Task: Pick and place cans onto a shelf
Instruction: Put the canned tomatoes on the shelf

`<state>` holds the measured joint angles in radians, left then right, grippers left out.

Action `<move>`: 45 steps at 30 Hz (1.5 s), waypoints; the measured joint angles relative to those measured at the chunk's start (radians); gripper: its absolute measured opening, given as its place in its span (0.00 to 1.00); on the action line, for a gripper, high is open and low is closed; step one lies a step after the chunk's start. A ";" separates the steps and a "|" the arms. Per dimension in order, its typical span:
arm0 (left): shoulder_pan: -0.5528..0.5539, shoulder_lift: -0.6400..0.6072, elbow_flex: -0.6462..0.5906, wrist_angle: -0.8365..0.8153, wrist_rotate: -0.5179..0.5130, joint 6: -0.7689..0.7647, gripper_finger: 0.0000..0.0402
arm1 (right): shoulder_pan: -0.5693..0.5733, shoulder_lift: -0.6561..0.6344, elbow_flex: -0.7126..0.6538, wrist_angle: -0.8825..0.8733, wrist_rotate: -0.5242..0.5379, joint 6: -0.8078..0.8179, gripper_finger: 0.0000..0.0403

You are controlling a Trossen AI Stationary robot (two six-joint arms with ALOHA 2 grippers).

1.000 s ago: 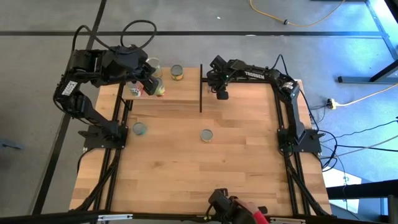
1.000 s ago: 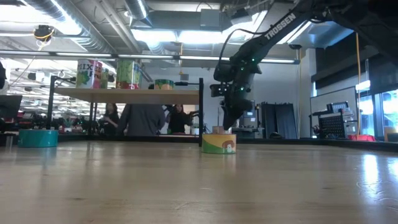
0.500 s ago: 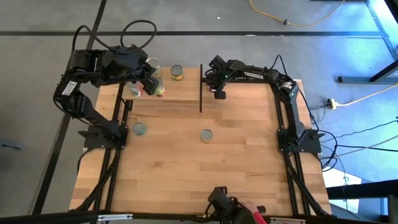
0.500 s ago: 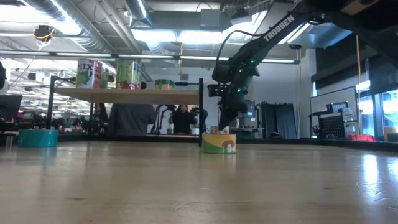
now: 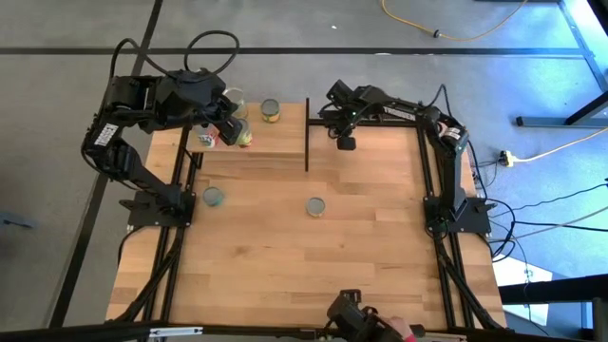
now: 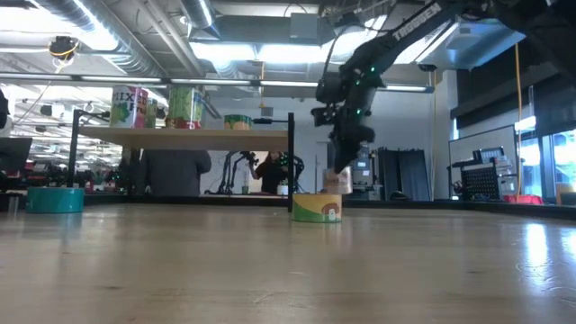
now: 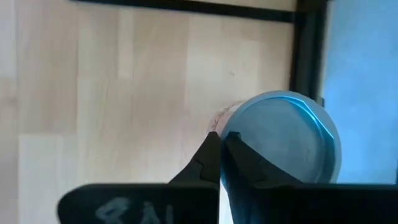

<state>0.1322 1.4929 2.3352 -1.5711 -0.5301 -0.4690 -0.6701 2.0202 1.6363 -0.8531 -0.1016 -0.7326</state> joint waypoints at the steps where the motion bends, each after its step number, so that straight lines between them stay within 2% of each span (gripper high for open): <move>1: 0.000 0.000 0.000 0.000 0.000 0.000 0.00 | 0.000 -0.016 0.000 -0.013 0.011 0.006 0.02; 10: 0.000 0.000 0.000 0.000 0.000 0.001 0.00 | 0.002 -0.212 0.037 -0.117 0.054 0.056 0.01; 14: 0.000 0.000 0.000 0.000 0.000 0.001 0.00 | 0.041 -0.228 0.193 -0.250 0.129 0.109 0.01; 18: 0.000 0.000 0.000 0.000 0.000 0.008 0.00 | 0.100 -0.228 0.370 -0.267 0.134 0.118 0.01; 23: 0.000 0.000 0.000 0.000 0.003 0.008 0.00 | 0.155 -0.186 0.561 -0.275 0.129 0.158 0.01; 29: 0.000 0.000 0.000 0.000 0.025 0.008 0.00 | 0.206 -0.091 0.708 -0.284 0.081 0.152 0.01; 33: 0.000 0.000 0.000 0.000 0.026 0.008 0.00 | 0.224 -0.050 0.707 -0.245 0.065 0.151 0.01; 38: 0.000 0.000 0.000 0.000 0.026 0.008 0.00 | 0.231 0.014 0.706 -0.229 -0.049 0.153 0.01; 45: 0.000 0.000 0.000 0.000 0.027 0.008 0.00 | 0.241 0.119 0.707 -0.204 -0.088 0.155 0.01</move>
<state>0.1322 1.4929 2.3356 -1.5710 -0.5034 -0.4606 -0.4296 2.1391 2.3432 -1.0567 -0.1892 -0.5777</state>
